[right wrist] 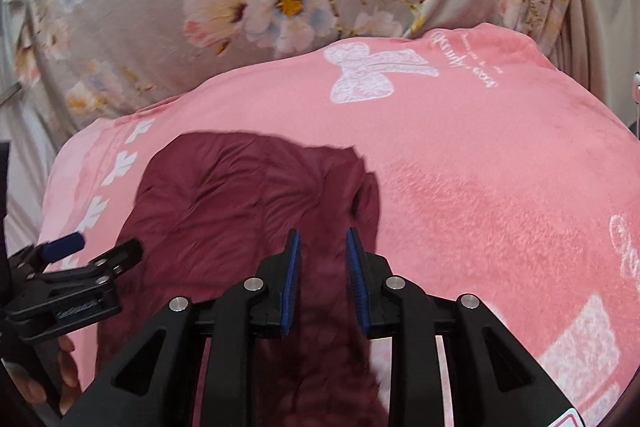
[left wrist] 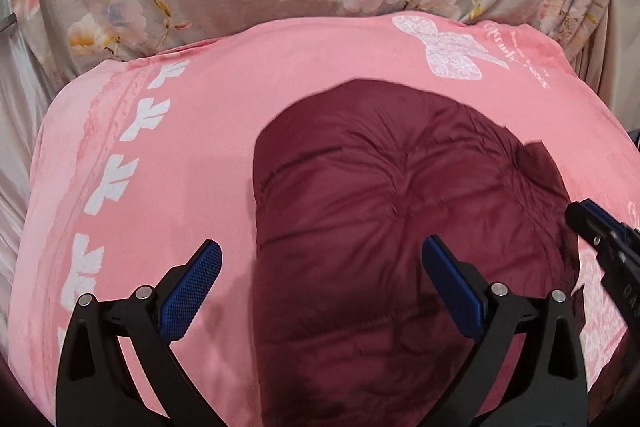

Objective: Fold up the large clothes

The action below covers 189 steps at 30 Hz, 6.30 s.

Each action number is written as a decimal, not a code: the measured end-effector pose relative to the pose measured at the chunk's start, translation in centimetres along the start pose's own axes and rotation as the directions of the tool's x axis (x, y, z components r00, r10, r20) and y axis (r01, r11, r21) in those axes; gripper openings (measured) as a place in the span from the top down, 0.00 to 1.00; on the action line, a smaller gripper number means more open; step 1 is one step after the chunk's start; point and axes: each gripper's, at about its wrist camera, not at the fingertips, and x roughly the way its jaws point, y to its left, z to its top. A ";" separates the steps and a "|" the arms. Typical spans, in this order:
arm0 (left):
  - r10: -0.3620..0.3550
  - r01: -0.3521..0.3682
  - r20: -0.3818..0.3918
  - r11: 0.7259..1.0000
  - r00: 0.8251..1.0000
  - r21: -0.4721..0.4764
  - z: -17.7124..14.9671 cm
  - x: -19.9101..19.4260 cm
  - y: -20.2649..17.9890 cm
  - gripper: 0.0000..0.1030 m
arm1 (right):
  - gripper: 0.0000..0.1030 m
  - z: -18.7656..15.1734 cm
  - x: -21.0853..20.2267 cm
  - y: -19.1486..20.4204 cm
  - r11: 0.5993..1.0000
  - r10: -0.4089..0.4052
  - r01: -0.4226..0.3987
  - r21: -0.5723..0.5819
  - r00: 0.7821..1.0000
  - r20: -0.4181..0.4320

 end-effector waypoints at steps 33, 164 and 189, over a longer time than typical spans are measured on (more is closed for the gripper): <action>0.088 -0.088 0.044 0.996 0.995 -0.007 -4.7 2.7 -1.9 0.04 | 0.92 -4.5 3.3 0.4 0.997 -0.042 0.040 -0.068 0.999 -0.023; 0.121 -0.117 -0.004 0.951 0.993 -0.286 -5.8 -0.9 27.0 0.15 | 0.97 0.9 6.3 14.8 0.976 0.159 -0.172 -0.135 0.982 -0.106; 0.174 -0.157 0.032 0.941 0.984 -0.299 0.4 11.6 22.7 0.04 | 0.96 2.9 18.8 18.9 0.983 0.143 -0.154 -0.104 0.984 -0.103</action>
